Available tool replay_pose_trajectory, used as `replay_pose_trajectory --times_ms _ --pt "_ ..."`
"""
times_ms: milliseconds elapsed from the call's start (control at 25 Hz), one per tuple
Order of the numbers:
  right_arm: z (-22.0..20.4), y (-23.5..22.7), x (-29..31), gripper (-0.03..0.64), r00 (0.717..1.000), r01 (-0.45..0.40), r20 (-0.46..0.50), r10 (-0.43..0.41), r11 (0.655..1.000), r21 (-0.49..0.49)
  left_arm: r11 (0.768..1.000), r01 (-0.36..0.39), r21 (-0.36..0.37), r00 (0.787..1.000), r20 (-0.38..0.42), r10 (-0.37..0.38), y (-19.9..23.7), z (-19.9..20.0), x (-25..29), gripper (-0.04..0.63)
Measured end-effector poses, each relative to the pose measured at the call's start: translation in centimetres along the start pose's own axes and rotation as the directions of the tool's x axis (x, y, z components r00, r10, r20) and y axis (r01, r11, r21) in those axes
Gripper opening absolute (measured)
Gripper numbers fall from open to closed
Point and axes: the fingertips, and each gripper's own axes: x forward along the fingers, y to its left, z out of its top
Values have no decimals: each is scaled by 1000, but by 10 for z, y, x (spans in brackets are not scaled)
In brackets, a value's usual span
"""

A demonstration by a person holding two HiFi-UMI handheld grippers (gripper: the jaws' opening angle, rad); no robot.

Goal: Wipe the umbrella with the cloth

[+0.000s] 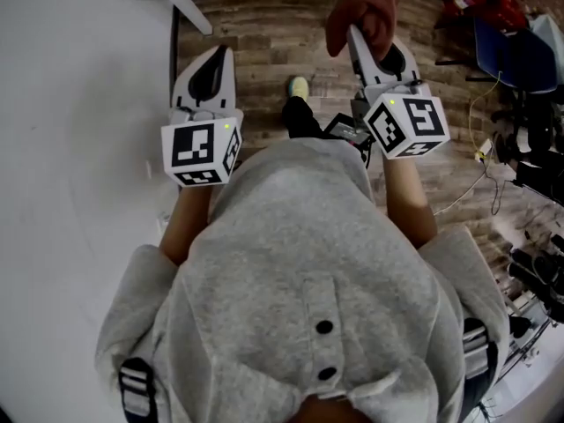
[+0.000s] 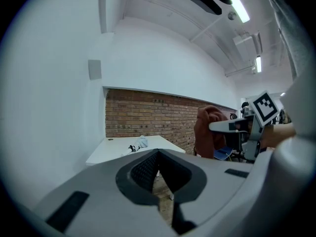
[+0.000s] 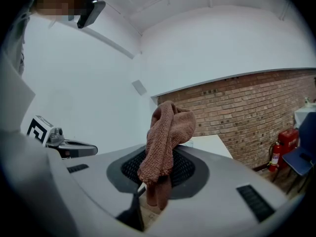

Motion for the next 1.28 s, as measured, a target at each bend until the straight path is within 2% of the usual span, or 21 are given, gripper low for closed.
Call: replay_pose_trajectory --times_ms 840,1040,1280 --pt "57 -182 189 98 998 -21 -58 20 1000 -15 1000 -12 25 998 -58 13 24 83 257 15" --pt "52 -194 200 98 997 -46 -63 44 999 -19 999 -40 32 997 -63 42 24 80 270 15" --pt "55 -218 230 98 993 -107 -52 109 994 37 997 -67 33 995 -74 69 28 88 306 15"
